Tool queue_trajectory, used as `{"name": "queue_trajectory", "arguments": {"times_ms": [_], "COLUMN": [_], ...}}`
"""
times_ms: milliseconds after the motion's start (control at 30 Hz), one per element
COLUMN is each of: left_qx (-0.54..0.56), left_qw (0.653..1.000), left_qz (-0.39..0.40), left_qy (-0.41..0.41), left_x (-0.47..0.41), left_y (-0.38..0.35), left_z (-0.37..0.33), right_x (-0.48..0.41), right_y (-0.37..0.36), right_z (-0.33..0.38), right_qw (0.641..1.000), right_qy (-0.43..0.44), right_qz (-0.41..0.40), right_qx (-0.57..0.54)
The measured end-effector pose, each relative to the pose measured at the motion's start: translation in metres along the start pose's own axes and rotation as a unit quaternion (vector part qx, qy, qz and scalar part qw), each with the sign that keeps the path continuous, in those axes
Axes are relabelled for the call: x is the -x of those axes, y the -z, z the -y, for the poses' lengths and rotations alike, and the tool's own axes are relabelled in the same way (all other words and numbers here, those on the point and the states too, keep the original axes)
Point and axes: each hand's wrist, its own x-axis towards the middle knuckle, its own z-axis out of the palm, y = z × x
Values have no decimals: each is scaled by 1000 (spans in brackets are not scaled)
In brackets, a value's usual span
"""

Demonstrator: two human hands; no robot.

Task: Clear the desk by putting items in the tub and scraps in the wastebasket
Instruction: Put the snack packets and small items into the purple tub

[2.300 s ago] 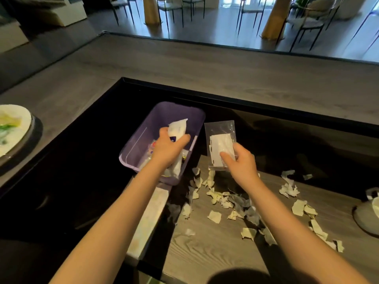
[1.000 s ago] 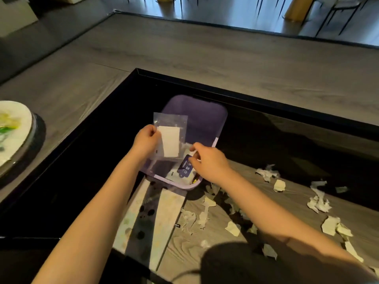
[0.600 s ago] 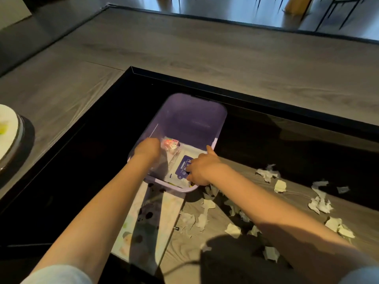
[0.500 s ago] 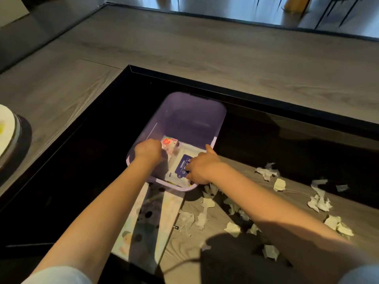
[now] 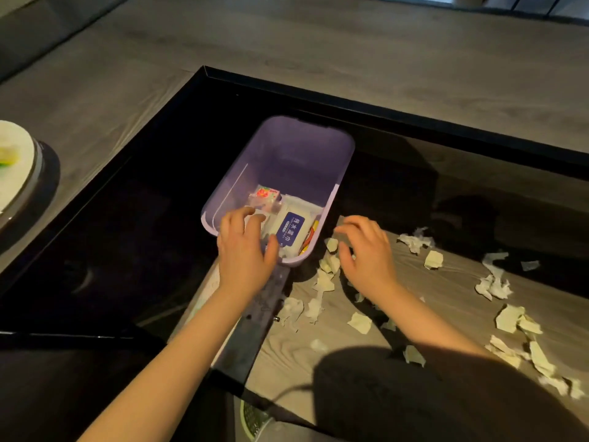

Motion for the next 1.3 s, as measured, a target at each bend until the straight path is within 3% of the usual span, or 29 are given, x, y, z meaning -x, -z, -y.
{"name": "queue_trajectory", "arguments": {"times_ms": [133, 333, 567, 833, 1300], "left_qx": [47, 150, 53, -66, -35], "left_qw": [997, 983, 968, 925, 913], "left_qz": [-58, 96, 243, 373, 407], "left_qy": [-38, -50, -33, -12, 17], "left_x": [48, 103, 117, 128, 159], "left_y": [-4, -23, -49, -59, -72], "left_z": [-6, -23, -35, -40, -81], "right_x": [24, 31, 13, 15, 67], "right_y": [-13, -22, -33, -56, -8], "right_z": [-14, -17, -9, -19, -76], "right_qw": [996, 979, 970, 929, 916], "right_qy": [-21, 8, 47, 37, 39], "right_qz": [80, 179, 182, 316, 342], "right_qx": [41, 101, 151, 188, 207]}}
